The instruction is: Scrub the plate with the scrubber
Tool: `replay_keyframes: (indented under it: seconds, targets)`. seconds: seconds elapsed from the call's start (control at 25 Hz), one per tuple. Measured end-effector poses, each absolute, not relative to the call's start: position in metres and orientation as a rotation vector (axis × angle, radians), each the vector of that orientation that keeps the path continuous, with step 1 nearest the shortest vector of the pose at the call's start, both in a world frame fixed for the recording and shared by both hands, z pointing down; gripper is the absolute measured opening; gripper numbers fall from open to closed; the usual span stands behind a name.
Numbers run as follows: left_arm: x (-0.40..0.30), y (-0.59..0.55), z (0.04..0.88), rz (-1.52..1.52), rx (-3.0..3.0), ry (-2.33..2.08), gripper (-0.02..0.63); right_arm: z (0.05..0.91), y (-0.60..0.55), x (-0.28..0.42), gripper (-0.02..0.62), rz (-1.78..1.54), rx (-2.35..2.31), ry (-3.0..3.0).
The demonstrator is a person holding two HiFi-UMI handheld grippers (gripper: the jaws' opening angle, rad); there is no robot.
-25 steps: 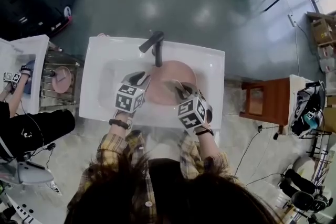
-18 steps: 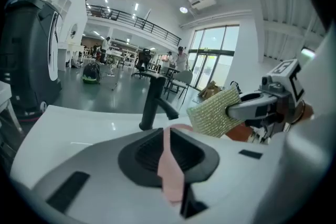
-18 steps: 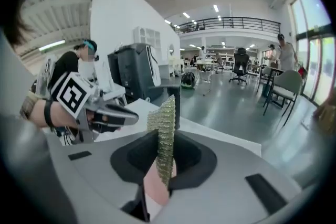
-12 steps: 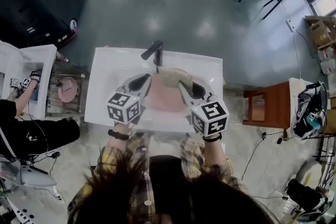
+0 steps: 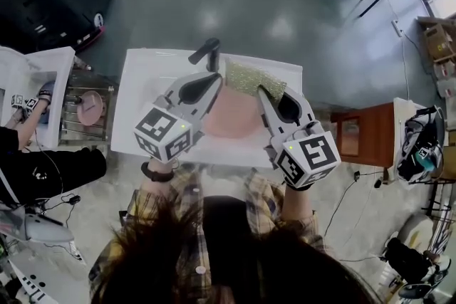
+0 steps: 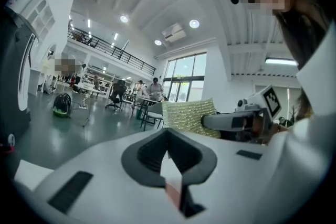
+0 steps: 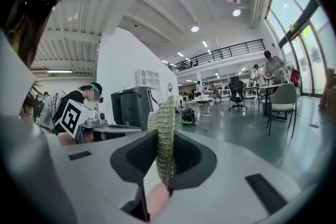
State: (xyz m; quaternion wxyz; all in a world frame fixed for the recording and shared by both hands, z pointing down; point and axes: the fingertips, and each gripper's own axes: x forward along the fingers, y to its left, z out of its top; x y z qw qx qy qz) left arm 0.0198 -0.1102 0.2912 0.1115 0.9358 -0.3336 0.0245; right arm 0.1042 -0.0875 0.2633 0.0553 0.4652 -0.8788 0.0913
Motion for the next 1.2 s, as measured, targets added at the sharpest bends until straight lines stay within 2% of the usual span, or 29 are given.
replay_keyframes:
  seconds: [1.2]
  targets:
    - [0.041,-0.100,0.276,0.072,2.787,-0.898,0.014,0.262,-0.090,0.103,0.077,0.250,1.389,-2.654]
